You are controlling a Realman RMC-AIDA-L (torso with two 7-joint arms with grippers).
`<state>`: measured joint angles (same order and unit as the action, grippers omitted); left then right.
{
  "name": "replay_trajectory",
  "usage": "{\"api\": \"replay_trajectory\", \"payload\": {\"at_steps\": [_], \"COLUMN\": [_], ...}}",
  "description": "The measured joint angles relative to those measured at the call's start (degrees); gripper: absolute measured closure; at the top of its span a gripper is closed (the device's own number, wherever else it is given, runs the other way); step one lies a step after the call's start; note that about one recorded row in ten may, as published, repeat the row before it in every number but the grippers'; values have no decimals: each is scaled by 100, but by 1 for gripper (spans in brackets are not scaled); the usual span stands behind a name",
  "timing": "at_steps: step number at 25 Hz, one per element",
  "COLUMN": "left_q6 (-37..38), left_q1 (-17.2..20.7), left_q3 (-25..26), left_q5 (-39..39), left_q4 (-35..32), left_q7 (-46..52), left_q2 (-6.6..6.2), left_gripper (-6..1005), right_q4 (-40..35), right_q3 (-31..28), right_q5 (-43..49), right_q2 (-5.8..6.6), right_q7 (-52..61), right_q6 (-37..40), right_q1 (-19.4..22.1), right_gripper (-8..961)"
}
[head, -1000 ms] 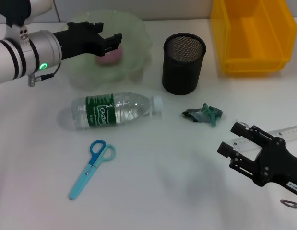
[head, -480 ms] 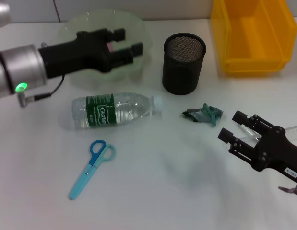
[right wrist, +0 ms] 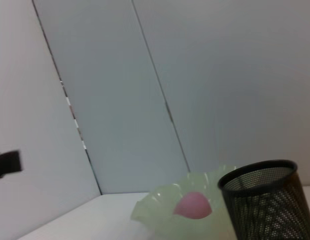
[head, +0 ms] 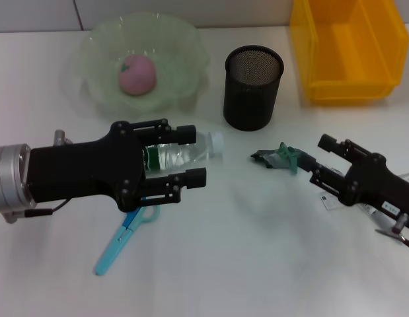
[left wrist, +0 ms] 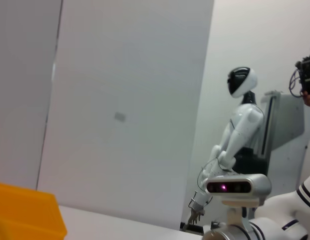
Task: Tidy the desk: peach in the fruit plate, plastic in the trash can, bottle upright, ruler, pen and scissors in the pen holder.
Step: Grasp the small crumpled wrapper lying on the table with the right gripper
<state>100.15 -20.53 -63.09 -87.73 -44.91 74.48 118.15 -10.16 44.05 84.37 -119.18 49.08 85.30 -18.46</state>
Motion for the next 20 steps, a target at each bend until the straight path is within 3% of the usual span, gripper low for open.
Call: {"api": "replay_trajectory", "payload": {"at_steps": [4, 9, 11, 12, 16, 20], "left_q6": [41, 75, 68, 56, 40, 34], "left_q1": [3, 6, 6, 5, -6, -7], "left_q3": [47, 51, 52, 52, 52, 52], "left_q5": [0, -3, -3, -3, -3, -2], "left_q4": [208, 219, 220, 221, 224, 227], "left_q7": [-6, 1, 15, 19, 18, 18], "left_q2": [-26, -33, -36, -38, -51, -64], "left_gripper": [337, 337, 337, 337, 338, 338], "right_q4": [-303, -1369, -2270, -2270, -4002, -4681], "right_q3": [29, 86, 86, 86, 86, 86], "right_q5": [40, 670, 1362, 1362, 3039, 3797], "right_q2": [18, 52, 73, 73, 77, 78], "right_q7": [419, 1824, 2953, 2953, 4867, 5529], "right_q6": [-190, -386, -283, -283, 257, 548], "right_q1": [-111, -203, -285, -285, -612, -914], "right_gripper": [276, 277, 277, 277, 278, 278]}}
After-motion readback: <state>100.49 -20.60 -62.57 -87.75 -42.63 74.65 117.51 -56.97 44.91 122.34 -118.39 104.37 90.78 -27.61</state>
